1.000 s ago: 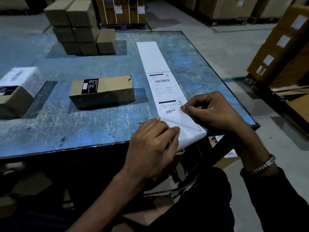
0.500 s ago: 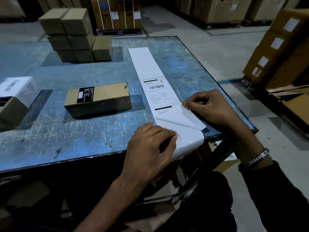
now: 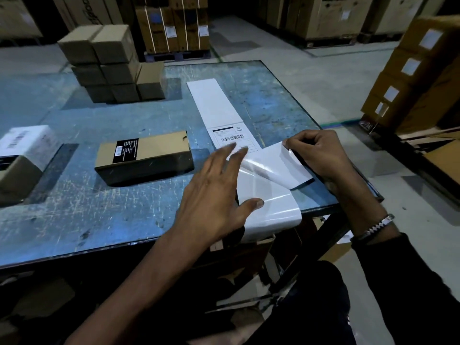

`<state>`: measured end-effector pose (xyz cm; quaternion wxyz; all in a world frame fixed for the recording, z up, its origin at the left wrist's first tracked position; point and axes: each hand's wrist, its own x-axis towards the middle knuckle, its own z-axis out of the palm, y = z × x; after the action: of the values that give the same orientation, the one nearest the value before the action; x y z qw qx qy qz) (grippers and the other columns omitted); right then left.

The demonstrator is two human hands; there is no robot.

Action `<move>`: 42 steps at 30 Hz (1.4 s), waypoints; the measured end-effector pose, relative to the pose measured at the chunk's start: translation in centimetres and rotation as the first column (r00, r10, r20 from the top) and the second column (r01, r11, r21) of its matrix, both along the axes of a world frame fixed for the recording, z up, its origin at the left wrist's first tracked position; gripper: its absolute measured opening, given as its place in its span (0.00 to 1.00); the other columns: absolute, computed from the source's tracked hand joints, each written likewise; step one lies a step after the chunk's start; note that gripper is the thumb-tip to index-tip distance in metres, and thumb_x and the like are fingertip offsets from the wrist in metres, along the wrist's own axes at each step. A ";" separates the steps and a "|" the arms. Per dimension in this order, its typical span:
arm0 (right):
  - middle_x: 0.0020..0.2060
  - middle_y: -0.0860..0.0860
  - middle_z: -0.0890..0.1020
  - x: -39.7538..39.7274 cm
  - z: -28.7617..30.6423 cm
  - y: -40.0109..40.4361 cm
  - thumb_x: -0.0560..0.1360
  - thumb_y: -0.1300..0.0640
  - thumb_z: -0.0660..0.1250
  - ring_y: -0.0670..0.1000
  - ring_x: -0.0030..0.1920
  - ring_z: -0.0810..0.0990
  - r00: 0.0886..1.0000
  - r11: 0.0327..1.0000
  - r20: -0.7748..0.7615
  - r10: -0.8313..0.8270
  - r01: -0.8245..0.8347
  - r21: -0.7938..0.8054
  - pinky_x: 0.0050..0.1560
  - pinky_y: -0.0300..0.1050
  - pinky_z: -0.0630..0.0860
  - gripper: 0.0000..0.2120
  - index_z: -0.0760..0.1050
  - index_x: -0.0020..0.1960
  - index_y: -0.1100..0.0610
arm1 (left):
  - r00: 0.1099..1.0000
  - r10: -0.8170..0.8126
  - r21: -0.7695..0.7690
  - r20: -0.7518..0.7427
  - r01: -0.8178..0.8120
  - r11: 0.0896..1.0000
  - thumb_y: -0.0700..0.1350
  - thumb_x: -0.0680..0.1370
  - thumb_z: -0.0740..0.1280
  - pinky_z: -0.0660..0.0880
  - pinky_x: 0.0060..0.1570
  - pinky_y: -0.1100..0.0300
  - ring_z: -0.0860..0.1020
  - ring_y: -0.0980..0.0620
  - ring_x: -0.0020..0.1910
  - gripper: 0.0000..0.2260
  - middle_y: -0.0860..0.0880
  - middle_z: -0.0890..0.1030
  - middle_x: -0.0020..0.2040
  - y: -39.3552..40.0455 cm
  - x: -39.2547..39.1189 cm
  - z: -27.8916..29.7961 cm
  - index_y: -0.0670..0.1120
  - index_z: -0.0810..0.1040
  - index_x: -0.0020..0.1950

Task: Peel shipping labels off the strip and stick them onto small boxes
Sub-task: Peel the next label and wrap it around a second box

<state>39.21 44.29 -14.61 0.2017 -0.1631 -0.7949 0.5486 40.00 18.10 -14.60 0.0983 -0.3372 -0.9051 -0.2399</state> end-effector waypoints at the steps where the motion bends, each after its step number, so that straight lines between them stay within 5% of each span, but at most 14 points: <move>1: 0.30 0.45 0.81 -0.1 -0.1 0.0 0.77 0.58 0.77 0.42 0.30 0.74 1.000 1.000 0.000 -0.001 0.001 0.002 0.36 0.40 0.71 0.08 0.86 0.39 0.56 | 0.999 -0.008 -0.037 0.033 0.009 0.999 0.66 0.74 0.74 0.60 0.79 0.51 0.53 0.52 0.85 0.48 0.52 0.55 0.87 -0.1 -0.5 0.4 0.53 0.54 0.87; 4: 0.31 0.45 0.82 -0.1 -0.4 0.2 0.77 0.57 0.77 0.42 0.32 0.75 1.000 1.000 -0.016 -0.008 0.008 0.007 0.36 0.39 0.70 0.07 0.87 0.40 0.58 | 0.994 -0.025 -0.153 0.103 0.041 0.987 0.73 0.74 0.70 0.44 0.81 0.58 0.42 0.56 0.86 0.56 0.54 0.42 0.88 0.0 -1.3 1.3 0.51 0.40 0.87; 9: 0.31 0.43 0.83 -0.2 -0.4 0.9 0.76 0.57 0.77 0.42 0.33 0.75 0.998 0.998 -0.028 -0.055 0.055 0.000 0.39 0.41 0.71 0.07 0.87 0.38 0.53 | 0.954 0.005 -0.173 0.299 0.050 0.984 0.79 0.69 0.67 0.38 0.80 0.61 0.45 0.54 0.86 0.63 0.52 0.43 0.88 0.6 -1.2 0.8 0.51 0.32 0.86; 19: 0.28 0.46 0.72 0.0 0.0 1.6 0.74 0.56 0.75 0.47 0.31 0.68 0.973 0.961 -0.055 -0.226 0.213 -0.179 0.36 0.40 0.65 0.10 0.81 0.35 0.55 | 0.964 0.026 -0.251 0.264 0.042 0.967 0.85 0.66 0.60 0.37 0.84 0.55 0.39 0.61 0.84 0.63 0.56 0.40 0.87 0.3 -0.9 0.0 0.51 0.37 0.87; 25: 0.36 0.55 0.77 0.1 0.1 2.3 0.72 0.52 0.75 0.54 0.38 0.75 0.945 0.894 -0.067 -0.320 0.277 -0.352 0.40 0.51 0.73 0.10 0.80 0.37 0.57 | 0.972 0.018 -0.258 0.235 0.044 0.965 0.88 0.65 0.55 0.39 0.84 0.52 0.38 0.62 0.84 0.64 0.56 0.40 0.87 0.3 -1.2 -0.6 0.50 0.38 0.87; 30: 0.36 0.52 0.81 0.1 0.5 2.7 0.77 0.53 0.75 0.54 0.36 0.81 0.914 0.808 -0.085 -0.396 0.304 -0.504 0.38 0.51 0.77 0.11 0.78 0.38 0.53 | 0.975 0.017 -0.279 0.220 0.046 0.959 0.89 0.64 0.52 0.38 0.84 0.51 0.36 0.62 0.84 0.63 0.57 0.39 0.87 0.3 -1.3 -0.6 0.51 0.40 0.87; 35: 0.42 0.52 0.85 0.3 0.9 3.0 0.79 0.54 0.73 0.53 0.44 0.84 0.896 0.723 -0.094 -0.433 0.283 -0.630 0.48 0.53 0.82 0.06 0.80 0.43 0.53 | 0.975 0.023 -0.269 0.221 0.038 0.962 0.89 0.65 0.53 0.38 0.84 0.51 0.38 0.62 0.84 0.63 0.57 0.41 0.87 0.3 -1.2 -0.5 0.52 0.42 0.88; 42: 0.47 0.55 0.87 0.5 1.2 4.0 0.74 0.52 0.73 0.59 0.53 0.87 0.921 0.658 -0.087 -0.381 0.204 -0.725 0.59 0.69 0.83 0.06 0.81 0.48 0.54 | 0.974 0.026 -0.230 0.224 0.027 0.973 0.89 0.63 0.56 0.41 0.85 0.52 0.42 0.61 0.85 0.63 0.57 0.44 0.87 0.3 -1.1 -0.4 0.53 0.43 0.87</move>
<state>39.69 48.31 -13.39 0.3013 -0.2888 -0.4589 0.7844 38.94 18.43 -14.98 -0.0453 -0.3172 -0.9320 -0.1697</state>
